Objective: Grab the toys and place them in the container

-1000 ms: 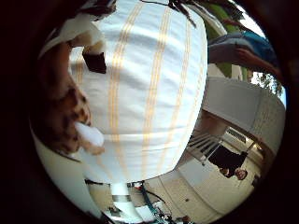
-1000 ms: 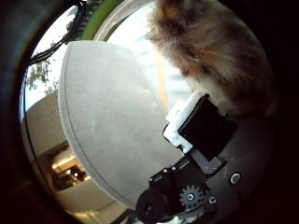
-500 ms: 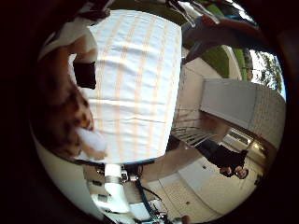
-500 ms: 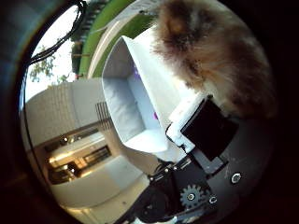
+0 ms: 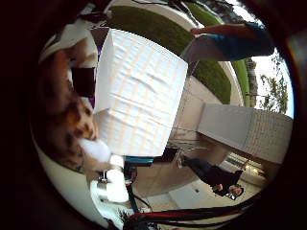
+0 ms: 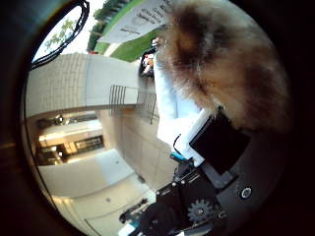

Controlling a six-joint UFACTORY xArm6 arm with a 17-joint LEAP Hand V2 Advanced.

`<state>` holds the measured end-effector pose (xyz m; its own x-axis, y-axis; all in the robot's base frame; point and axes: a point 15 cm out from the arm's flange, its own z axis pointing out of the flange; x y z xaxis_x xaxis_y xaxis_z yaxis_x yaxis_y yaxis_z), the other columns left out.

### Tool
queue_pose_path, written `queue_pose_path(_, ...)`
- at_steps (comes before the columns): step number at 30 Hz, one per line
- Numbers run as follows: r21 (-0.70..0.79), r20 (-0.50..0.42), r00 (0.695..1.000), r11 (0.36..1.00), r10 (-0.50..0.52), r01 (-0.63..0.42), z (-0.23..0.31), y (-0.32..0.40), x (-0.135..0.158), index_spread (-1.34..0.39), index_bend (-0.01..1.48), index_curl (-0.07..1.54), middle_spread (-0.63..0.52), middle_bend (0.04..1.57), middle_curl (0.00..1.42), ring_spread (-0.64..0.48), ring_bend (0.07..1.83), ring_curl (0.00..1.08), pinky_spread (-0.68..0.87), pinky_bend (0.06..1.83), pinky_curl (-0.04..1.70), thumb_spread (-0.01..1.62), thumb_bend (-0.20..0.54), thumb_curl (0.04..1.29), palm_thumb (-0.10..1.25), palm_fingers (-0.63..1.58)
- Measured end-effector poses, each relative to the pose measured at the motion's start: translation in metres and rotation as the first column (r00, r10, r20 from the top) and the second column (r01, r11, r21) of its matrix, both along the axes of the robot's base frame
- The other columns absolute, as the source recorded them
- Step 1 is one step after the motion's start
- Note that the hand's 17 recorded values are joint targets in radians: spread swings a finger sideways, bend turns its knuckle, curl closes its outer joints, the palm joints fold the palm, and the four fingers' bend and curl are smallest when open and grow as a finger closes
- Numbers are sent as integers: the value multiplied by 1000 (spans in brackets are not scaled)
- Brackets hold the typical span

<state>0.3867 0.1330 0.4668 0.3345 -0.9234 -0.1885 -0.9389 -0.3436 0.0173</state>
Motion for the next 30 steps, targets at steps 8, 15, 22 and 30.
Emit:
queue_pose_path(8, 6, -9, 999, 999, 45, -45, -47, 75, 35, -1096, 801, -21, -227, 1105, 1126, -77, 1479, 748, 152, 1493, 826, 1164, -15, 705, 977, 938)
queue_pose_path(15, 8, -8, 999, 999, 33, -33, -87, 101, 65, -1046, 817, -4, -207, 1023, 1080, -38, 1393, 704, 187, 1419, 818, 1212, -30, 644, 852, 856)
queue_pose_path(22, -18, -82, 996, 999, 30, -31, -125, 101, 71, -533, 759, 59, -99, 459, 816, 141, 1080, 600, 312, 1246, 772, 1202, -31, 577, 805, 33)
queue_pose_path(30, 33, -136, 984, 993, 119, -116, -148, 98, 74, -462, 485, 94, 68, 132, 512, 288, 583, 330, 441, 933, 526, 1143, -21, 539, 837, -156)
